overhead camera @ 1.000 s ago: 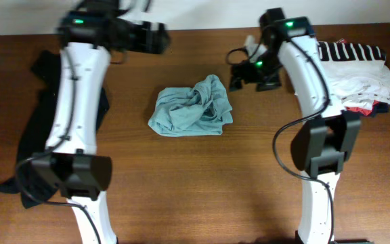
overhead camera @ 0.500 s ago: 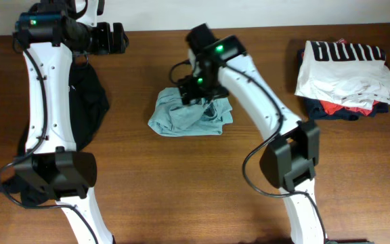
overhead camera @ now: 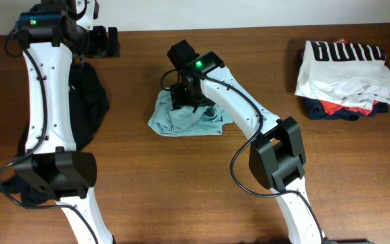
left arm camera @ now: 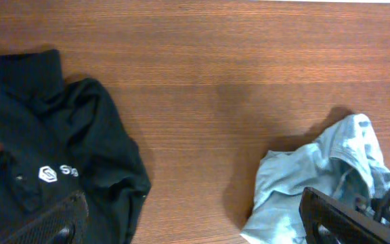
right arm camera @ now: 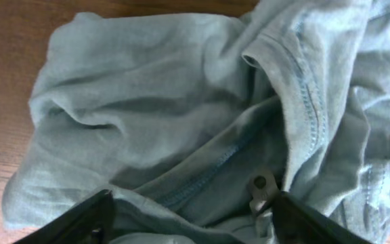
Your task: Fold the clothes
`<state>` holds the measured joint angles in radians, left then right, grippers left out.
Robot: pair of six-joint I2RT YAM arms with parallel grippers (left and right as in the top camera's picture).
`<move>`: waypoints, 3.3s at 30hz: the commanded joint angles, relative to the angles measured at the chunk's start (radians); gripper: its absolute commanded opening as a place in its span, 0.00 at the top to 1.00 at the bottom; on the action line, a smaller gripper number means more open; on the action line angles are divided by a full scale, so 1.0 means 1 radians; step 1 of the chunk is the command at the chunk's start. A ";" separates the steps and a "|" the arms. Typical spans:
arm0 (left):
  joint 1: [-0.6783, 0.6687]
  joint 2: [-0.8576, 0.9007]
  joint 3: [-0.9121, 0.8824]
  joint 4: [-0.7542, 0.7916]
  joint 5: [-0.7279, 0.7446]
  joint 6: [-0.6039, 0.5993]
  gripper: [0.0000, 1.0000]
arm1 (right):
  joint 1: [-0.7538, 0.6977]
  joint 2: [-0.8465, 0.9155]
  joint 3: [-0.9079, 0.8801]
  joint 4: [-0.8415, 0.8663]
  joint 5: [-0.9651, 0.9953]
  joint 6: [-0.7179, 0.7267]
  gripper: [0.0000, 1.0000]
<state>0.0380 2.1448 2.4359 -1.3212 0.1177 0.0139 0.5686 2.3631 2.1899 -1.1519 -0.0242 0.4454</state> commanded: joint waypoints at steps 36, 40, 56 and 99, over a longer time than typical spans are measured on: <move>0.000 -0.030 0.013 0.003 -0.040 0.001 0.01 | -0.037 -0.011 0.018 -0.190 -0.002 -0.052 0.48; 0.000 -0.030 0.013 0.003 -0.040 0.002 0.01 | -0.031 -0.002 0.018 -0.154 0.003 -0.052 0.46; 0.000 -0.030 0.013 0.003 -0.040 0.001 0.01 | -0.062 0.014 -0.091 -0.090 0.052 -0.052 0.73; 0.000 -0.030 0.013 0.003 -0.092 0.001 0.01 | -0.203 0.064 0.035 0.080 0.095 -0.706 0.27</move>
<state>0.0380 2.1448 2.4359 -1.3205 0.0353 0.0139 0.3725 2.3947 2.2246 -1.0794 0.0643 -0.1692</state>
